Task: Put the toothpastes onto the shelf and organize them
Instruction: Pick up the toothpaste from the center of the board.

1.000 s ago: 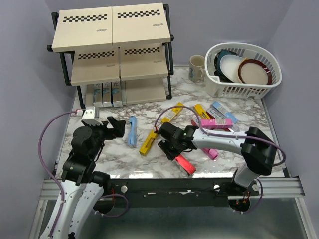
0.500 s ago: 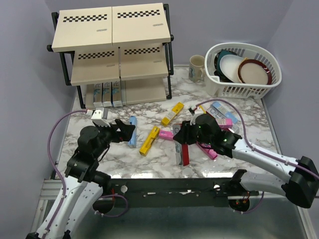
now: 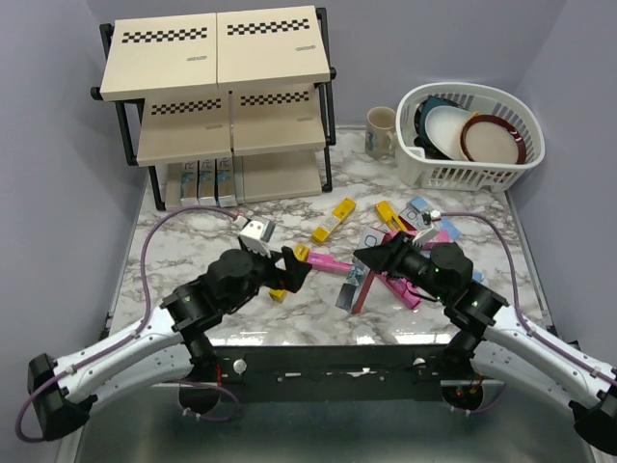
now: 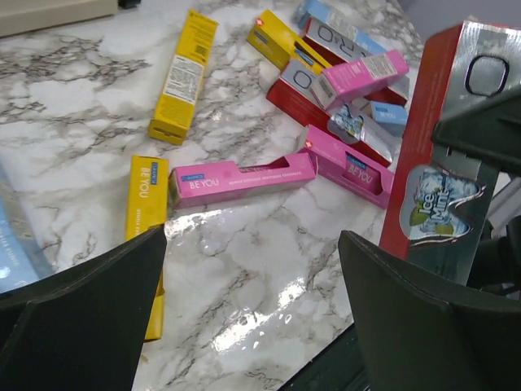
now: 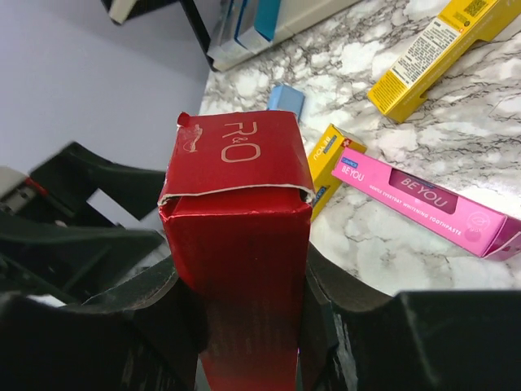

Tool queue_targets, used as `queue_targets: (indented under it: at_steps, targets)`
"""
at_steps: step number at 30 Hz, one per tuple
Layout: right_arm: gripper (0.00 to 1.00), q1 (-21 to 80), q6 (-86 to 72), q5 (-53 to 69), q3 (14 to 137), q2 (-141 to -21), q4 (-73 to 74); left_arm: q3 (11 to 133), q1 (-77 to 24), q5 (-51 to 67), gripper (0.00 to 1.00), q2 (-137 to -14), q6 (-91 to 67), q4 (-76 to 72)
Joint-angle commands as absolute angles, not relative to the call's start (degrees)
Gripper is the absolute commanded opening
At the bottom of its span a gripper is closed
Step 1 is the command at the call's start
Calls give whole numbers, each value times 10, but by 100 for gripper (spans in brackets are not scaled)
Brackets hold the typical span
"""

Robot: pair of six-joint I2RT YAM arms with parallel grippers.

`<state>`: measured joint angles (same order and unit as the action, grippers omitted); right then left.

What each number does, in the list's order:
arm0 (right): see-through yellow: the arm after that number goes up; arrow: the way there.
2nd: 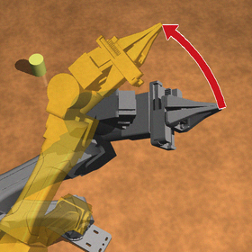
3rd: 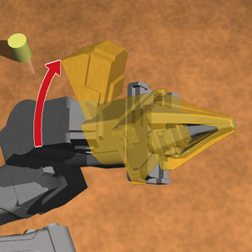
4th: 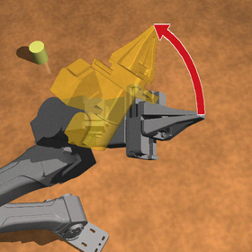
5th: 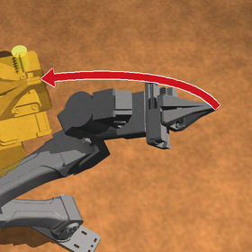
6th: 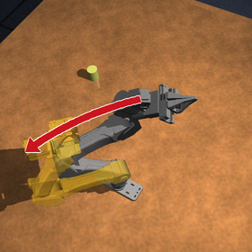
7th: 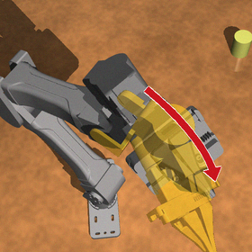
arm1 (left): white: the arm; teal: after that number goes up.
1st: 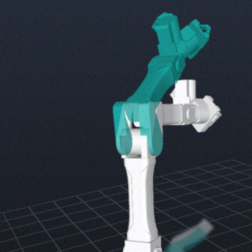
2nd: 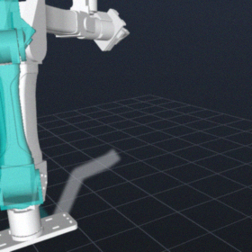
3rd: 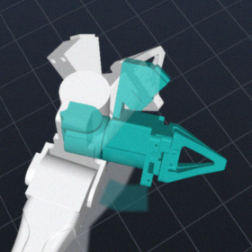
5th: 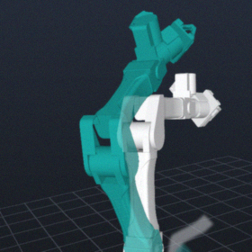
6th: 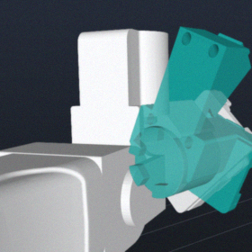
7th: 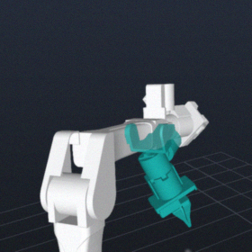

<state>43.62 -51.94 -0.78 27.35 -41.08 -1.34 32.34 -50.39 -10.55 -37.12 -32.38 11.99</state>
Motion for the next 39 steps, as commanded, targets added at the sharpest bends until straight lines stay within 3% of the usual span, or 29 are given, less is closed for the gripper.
queue_targets:
  at_steps: [1,14,21,28,39]
  targets:
    - [34,430,-593,-68,243,-347,-34,323,-618,-249,99,-424,-292,27]
    - [34,429,-653,-121,207,-275,20,293,-859,-389,99,-524,-164,-168]
    - [34,429,-660,-122,193,-259,15,294,-869,-411,99,-575,-180,-195]
    - [34,429,-663,-118,187,-255,6,310,-871,-361,99,-648,-179,-257]
    - [34,428,-656,-132,181,-229,13,295,-872,-373,99,-651,-216,-279]
